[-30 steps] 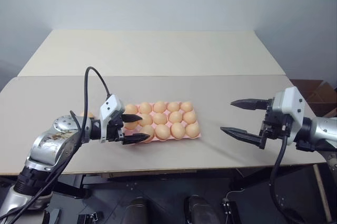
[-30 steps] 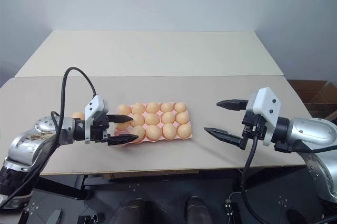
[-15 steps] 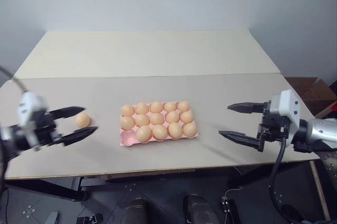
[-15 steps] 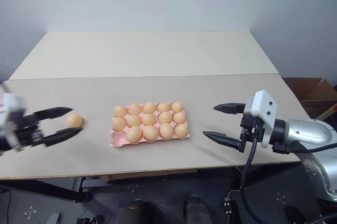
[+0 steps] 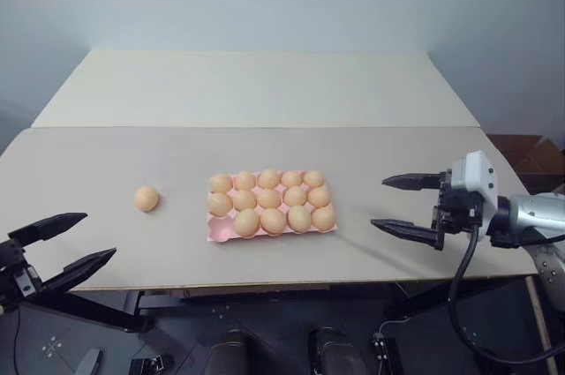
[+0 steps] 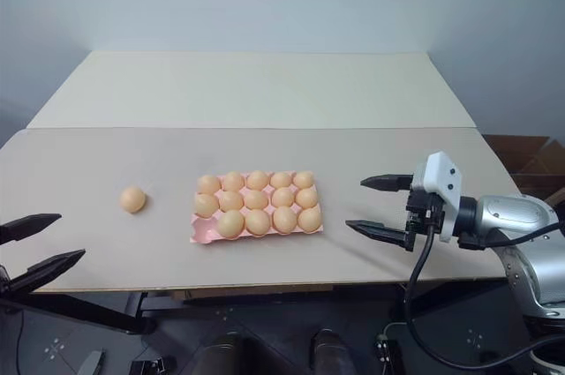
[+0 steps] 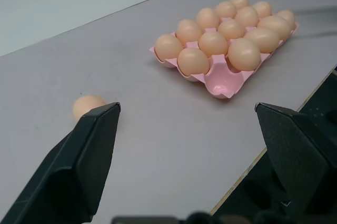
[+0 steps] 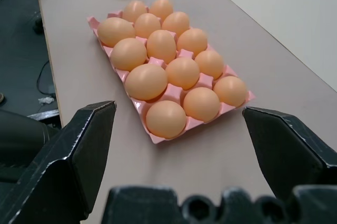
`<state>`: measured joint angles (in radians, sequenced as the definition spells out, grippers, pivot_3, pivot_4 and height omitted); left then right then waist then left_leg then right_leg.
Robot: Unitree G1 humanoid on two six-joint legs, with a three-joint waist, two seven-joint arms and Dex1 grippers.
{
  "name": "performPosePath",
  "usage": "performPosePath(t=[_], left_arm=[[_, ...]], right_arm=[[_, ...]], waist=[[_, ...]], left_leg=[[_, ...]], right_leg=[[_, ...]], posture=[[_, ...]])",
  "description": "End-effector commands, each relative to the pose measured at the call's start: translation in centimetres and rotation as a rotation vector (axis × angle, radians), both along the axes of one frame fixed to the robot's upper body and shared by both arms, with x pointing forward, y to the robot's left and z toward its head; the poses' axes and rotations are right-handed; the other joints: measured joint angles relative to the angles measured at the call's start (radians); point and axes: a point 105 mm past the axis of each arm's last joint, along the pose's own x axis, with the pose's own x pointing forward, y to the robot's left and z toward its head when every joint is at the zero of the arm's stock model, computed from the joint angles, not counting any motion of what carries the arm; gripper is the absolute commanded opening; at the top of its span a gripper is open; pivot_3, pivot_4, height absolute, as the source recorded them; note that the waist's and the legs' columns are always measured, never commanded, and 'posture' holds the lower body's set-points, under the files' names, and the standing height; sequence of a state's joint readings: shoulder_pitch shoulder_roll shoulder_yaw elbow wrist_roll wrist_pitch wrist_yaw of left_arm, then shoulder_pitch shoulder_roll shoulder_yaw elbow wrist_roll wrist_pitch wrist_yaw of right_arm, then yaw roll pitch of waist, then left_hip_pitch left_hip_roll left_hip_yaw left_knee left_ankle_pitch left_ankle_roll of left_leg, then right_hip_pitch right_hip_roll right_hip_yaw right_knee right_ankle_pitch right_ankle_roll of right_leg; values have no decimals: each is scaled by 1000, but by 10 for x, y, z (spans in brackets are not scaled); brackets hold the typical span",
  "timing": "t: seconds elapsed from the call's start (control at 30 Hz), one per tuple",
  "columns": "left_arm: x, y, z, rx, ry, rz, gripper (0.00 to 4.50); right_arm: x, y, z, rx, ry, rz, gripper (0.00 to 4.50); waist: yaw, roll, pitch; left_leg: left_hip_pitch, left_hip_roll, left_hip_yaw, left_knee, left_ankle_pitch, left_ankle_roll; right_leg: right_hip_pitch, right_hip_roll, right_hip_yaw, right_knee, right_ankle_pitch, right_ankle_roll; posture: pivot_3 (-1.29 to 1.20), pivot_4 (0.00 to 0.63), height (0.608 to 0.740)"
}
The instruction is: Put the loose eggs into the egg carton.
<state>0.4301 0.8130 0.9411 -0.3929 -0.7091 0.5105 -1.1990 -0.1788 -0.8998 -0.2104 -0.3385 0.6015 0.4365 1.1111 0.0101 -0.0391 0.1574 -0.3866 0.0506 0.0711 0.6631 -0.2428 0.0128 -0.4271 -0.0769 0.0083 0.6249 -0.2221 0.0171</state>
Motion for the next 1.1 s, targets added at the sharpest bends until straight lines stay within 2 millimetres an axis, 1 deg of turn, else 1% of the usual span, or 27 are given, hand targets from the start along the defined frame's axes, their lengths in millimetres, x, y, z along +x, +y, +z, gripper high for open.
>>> performPosePath(t=[0.03,0.1,0.2,0.27,0.37,0.5,0.57,0.63,0.73,0.83,0.97,1.03,1.1], left_arm=[[-1,-2,9,13,-34,13,4467],[4,-4,9,12,-34,23,4467],[18,-5,8,-4,-31,99,4467],[31,-2,3,-36,-6,204,4467],[42,0,-4,-64,39,306,4467],[70,0,-13,-133,112,432,4467],[80,-1,-16,-142,139,480,4467],[89,4,-19,-133,149,557,4467],[104,17,-32,-137,227,708,4467],[118,11,-44,-128,289,726,4467],[145,-5,-58,-135,347,710,4467],[156,-11,-63,-127,371,711,4467],[163,-16,-65,-120,379,698,4467]], right_arm=[[-1,-1,12,-14,-54,12,4500],[0,-1,13,-13,-58,1,4500],[1,-1,13,-11,-61,-7,4500],[1,-1,15,-13,-64,-12,4500],[0,-1,18,-18,-69,-18,4500],[-2,-1,20,-19,-76,-29,4500],[-3,0,20,-16,-78,-33,4500],[-4,1,20,-14,-82,-37,4500],[-4,3,21,-7,-88,-40,4500],[-5,4,22,-7,-93,-38,4500],[-4,5,25,-5,-100,-35,4500],[-5,7,26,-5,-103,-24,4500],[-7,8,27,1,-103,-17,4500]], waist=[[-2,0,0],[-2,0,0],[0,0,0],[3,0,0],[1,0,0],[2,0,0],[1,-1,0],[0,-1,0],[-1,-1,0],[-1,-1,0],[2,-2,0],[2,-2,0],[2,-2,0]], left_leg=[[0,0,0,0,0,0],[0,0,0,0,0,0],[0,0,0,0,0,0],[1,-1,0,0,0,0],[1,0,0,0,0,0],[1,-1,-1,0,0,0],[1,-1,-1,0,0,0],[2,-1,-1,0,0,0],[1,-1,-1,0,0,0],[2,-1,-1,0,0,0],[2,-2,-1,0,0,0],[1,-3,-2,0,0,0],[1,-3,-2,0,0,0]], right_leg=[[0,0,0,0,0,0],[0,0,0,0,0,0],[0,0,0,0,0,0],[1,0,0,0,0,0],[2,0,0,0,0,1],[2,0,0,1,2,2],[2,1,0,1,3,3],[3,1,0,1,5,7],[2,1,0,1,8,3],[3,1,0,1,9,3],[3,1,0,1,9,2],[3,1,-1,1,9,2],[3,1,0,0,10,2]], posture=[[0,150,740],[0,150,740],[0,150,740],[0,150,740],[0,150,740],[0,150,740],[0,150,740],[0,150,740],[0,150,740],[0,150,740],[0,150,740],[0,150,740],[0,150,740]])
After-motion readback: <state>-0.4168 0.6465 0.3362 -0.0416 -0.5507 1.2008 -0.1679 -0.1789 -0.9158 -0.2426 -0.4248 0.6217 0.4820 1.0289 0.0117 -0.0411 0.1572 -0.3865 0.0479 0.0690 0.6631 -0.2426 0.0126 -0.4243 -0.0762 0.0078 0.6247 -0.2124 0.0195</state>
